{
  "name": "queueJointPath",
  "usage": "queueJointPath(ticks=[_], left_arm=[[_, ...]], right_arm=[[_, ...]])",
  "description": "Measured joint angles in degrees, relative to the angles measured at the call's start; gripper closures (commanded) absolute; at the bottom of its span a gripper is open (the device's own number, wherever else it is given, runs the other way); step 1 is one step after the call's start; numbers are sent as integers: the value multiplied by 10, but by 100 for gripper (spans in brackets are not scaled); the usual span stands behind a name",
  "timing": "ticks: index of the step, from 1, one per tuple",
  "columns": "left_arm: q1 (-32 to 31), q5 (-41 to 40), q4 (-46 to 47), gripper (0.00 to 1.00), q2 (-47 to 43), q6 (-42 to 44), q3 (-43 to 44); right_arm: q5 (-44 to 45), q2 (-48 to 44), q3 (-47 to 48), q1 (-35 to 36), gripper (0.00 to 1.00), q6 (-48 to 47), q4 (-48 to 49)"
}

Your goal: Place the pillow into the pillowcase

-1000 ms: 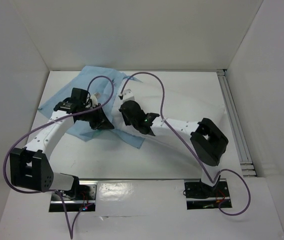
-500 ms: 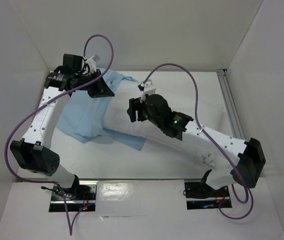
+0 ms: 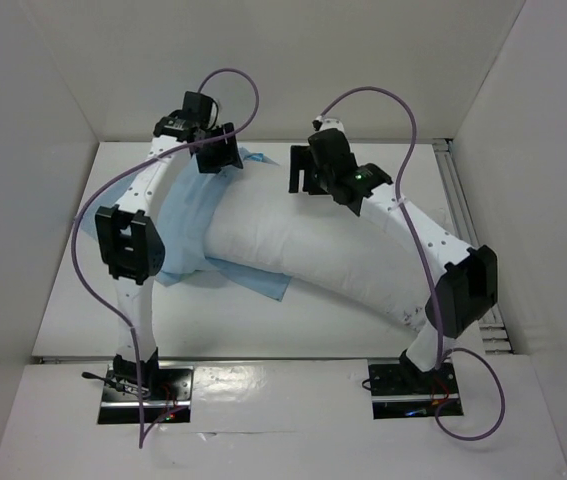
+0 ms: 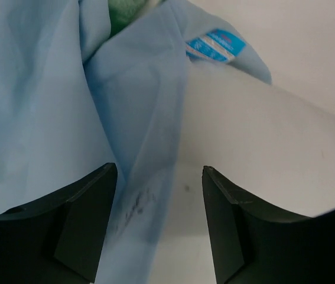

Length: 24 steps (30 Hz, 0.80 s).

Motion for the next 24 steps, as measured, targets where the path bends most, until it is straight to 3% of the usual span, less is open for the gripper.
queueJointPath(ticks=[2, 5, 6, 7, 9, 11, 12, 13, 15, 24], left_arm=[[-3, -16, -7, 29, 40, 0, 36], [-7, -25, -14, 43, 88, 5, 86], [-8, -25, -13, 53, 97, 7, 95], [-9, -25, -14, 78, 103, 9, 98], [-9, -26, -15, 92, 107, 11, 101], [-9, -24, -14, 100, 107, 13, 102], [-9, -21, -13, 100, 107, 13, 103], [-9, -16, -11, 100, 107, 13, 103], [-8, 0, -7, 100, 107, 13, 103], [-5, 153, 27, 100, 77, -9, 103]], right_arm=[[-13, 17, 21, -15, 15, 1, -23], [-27, 53, 55, -24, 13, 0, -47], [-31, 65, 61, -25, 13, -1, -52], [-35, 76, 66, -25, 13, -3, -57], [-40, 100, 70, -26, 13, -5, -64], [-44, 122, 70, -26, 21, -7, -66], [-46, 130, 70, -26, 31, -9, -66], [-50, 136, 70, -26, 62, -10, -64], [-60, 138, 70, -28, 99, -16, -57], [-76, 75, 8, -33, 100, -13, 4]])
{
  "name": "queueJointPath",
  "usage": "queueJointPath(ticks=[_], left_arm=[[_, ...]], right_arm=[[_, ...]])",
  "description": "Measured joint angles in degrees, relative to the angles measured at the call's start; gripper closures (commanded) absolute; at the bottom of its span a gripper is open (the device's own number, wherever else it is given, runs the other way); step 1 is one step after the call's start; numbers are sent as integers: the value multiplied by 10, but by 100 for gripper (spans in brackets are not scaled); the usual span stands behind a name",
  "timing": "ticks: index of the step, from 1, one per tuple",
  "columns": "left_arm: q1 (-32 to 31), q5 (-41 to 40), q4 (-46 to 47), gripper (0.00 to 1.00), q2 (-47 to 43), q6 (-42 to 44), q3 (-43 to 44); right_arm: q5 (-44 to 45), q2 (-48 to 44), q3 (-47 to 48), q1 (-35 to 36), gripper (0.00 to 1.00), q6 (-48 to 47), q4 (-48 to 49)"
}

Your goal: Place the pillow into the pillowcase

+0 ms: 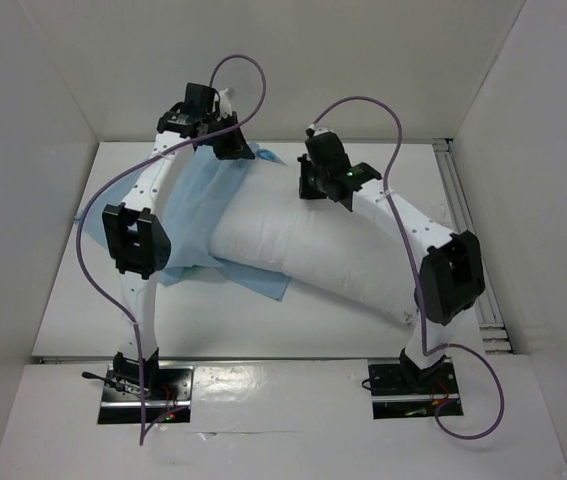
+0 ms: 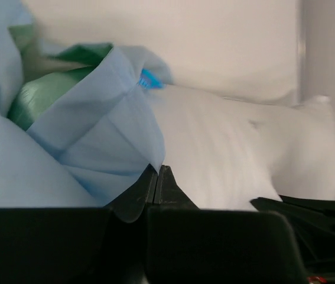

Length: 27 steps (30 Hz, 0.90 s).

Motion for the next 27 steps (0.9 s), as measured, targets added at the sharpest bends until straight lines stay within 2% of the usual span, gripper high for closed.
queueJointPath(ticks=[8, 13, 17, 21, 25, 26, 27], left_arm=[[0, 131, 53, 100, -73, -62, 16], [-5, 162, 89, 100, -119, -87, -6], [-31, 161, 104, 100, -154, -88, -85], [-68, 162, 99, 100, -157, -87, -159], [-71, 149, 84, 100, -153, -85, -179], [-69, 149, 85, 98, -153, -85, -179], [-68, 149, 86, 91, -151, -85, -179]], right_arm=[[46, -144, -2, 43, 100, -60, 4], [66, -181, -29, 76, 100, -63, 47], [68, -151, -59, 83, 100, -42, 85], [60, -58, -64, 75, 100, -3, 128], [44, -24, -87, 65, 100, 38, 150], [44, -26, -89, 63, 100, 45, 158], [45, -32, -94, 62, 100, 51, 170]])
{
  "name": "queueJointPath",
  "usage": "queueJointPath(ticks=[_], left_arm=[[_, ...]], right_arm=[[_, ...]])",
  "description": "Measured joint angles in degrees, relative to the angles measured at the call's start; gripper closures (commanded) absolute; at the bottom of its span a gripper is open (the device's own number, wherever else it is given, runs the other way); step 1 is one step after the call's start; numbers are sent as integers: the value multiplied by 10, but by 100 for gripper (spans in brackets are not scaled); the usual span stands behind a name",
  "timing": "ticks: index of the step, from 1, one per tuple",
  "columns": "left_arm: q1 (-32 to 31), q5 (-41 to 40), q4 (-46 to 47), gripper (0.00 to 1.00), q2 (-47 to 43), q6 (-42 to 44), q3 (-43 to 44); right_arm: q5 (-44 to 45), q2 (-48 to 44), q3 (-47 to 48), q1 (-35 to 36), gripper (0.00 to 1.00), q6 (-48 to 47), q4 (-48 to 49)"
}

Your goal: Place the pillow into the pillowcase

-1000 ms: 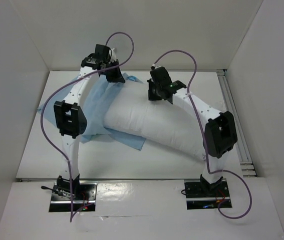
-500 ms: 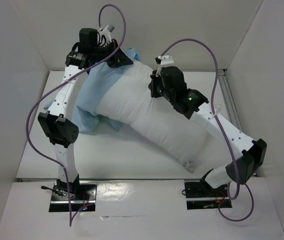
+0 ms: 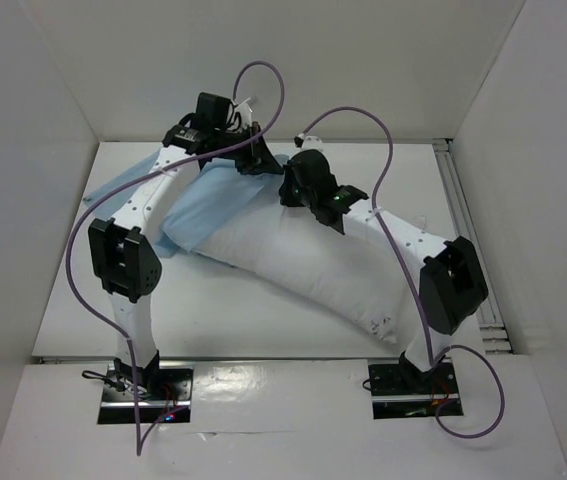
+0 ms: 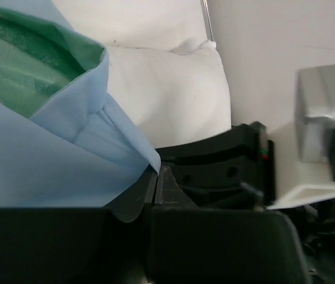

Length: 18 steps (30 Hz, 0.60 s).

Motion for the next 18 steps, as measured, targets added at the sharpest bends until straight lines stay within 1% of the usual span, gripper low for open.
queueJointPath(ticks=[1, 2, 3, 4, 5, 6, 7, 8, 9, 10, 11, 12, 14, 15, 16, 17, 18], left_arm=[[0, 1, -3, 80, 3, 1, 3], [0, 2, -6, 57, 8, 2, 7], [0, 6, -16, 44, 18, 9, 21], [0, 11, -23, 32, 28, 12, 34], [1, 14, -30, 11, 35, 15, 45], [5, 17, -38, 0, 40, 18, 54], [7, 18, -46, 0, 41, 20, 60], [11, 18, -56, 0, 41, 24, 68], [18, 19, -65, 0, 41, 28, 78], [26, 19, -71, 1, 41, 31, 91], [39, 21, -76, 4, 41, 33, 106], [52, 22, -77, 10, 40, 33, 117], [82, 23, -77, 37, 32, 38, 127], [99, 23, -81, 53, 25, 44, 127], [114, 22, -83, 77, 16, 47, 126], [128, 20, -84, 86, 5, 45, 123], [143, 17, -82, 91, -10, 53, 112]], right_arm=[[2, -9, -8, -1, 100, 7, 9], [4, -17, -16, -2, 100, 12, 16], [8, -26, -23, -2, 100, 16, 21], [11, -35, -31, -2, 93, 22, 25], [14, -42, -38, -2, 85, 26, 30], [18, -49, -45, -2, 76, 29, 34], [21, -56, -52, -3, 66, 32, 34], [24, -65, -57, -3, 47, 33, 34], [27, -74, -61, -5, 42, 33, 34], [30, -86, -63, -5, 36, 26, 33], [31, -98, -64, -7, 29, 21, 32], [30, -111, -64, -8, 27, 17, 32], [29, -135, -62, -11, 26, 0, 28], [27, -144, -57, -11, 24, -9, 23], [20, -148, -51, -11, 24, -19, 12], [15, -153, -41, -12, 22, -27, 6], [7, -154, -31, -13, 21, -39, -3]])
